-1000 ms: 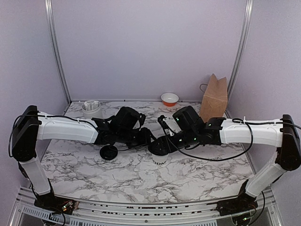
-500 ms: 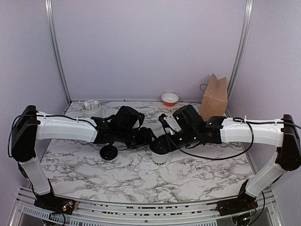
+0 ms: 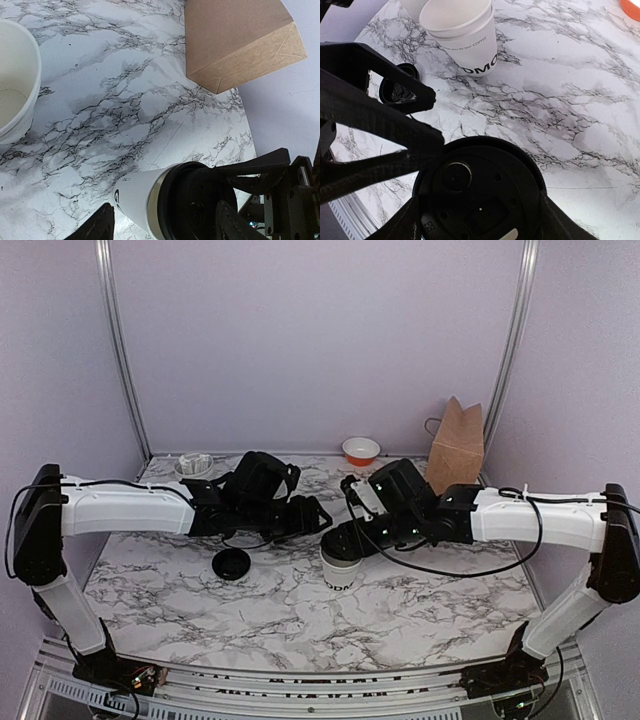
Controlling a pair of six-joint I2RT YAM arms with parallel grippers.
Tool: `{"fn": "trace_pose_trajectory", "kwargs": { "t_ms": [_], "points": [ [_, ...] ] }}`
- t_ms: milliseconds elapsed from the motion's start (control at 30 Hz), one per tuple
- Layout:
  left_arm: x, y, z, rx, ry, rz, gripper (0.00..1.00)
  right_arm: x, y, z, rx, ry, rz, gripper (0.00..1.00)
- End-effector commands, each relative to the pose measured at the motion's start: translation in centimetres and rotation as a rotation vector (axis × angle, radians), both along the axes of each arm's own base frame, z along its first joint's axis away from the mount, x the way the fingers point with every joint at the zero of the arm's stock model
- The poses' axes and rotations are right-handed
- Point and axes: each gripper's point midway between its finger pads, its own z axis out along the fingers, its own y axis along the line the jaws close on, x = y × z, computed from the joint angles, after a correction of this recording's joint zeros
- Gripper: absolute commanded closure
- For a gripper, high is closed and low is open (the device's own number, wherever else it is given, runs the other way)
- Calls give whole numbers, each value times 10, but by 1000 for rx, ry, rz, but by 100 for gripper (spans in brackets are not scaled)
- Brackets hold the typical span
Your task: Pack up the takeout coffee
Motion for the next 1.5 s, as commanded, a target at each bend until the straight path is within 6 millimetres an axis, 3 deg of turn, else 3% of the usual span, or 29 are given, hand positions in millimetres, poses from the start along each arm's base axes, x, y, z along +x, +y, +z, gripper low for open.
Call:
{"fn": "trace_pose_trajectory", "kwargs": {
  "t_ms": [0,300,833,1467],
  "points": [
    [6,18,19,-6,-42,39,30,8,-3,27,9,-120,-23,36],
    [2,32,5,-5,-26,63,30,3,5,22,4,-182,-1,36],
    [-6,28,3,-41,-43,32,30,-2,2,1,-62,-174,-7,36],
    [-9,21,4,-43,-46,5,30,-2,5,-9,-73,-165,2,35]
  ]
}}
